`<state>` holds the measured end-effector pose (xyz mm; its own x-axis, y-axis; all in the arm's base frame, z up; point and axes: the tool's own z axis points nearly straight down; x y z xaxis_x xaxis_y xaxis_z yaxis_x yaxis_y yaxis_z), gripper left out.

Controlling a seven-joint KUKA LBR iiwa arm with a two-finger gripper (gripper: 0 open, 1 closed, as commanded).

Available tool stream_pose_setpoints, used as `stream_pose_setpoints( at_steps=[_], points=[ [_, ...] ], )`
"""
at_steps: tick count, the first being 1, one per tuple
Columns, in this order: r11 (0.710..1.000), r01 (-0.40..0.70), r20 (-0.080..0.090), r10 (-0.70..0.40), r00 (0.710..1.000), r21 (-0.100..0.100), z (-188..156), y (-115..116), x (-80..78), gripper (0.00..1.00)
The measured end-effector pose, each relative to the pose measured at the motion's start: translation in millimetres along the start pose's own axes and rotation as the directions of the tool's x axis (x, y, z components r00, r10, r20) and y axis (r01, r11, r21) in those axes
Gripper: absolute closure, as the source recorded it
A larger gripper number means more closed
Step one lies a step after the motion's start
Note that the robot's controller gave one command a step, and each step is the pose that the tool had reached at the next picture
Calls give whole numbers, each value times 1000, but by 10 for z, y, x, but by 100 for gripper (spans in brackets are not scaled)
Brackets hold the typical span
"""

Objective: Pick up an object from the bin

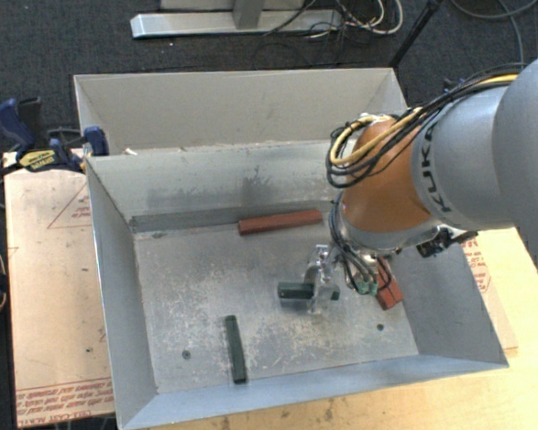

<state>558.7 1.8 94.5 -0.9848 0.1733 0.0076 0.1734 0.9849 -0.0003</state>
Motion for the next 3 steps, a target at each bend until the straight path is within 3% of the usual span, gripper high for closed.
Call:
stream_pose_setpoints(
  at_steps=[3],
  points=[
    [1000, 1, 9, -1, 1000, -2, -536, 4, -14, 100]
  ],
)
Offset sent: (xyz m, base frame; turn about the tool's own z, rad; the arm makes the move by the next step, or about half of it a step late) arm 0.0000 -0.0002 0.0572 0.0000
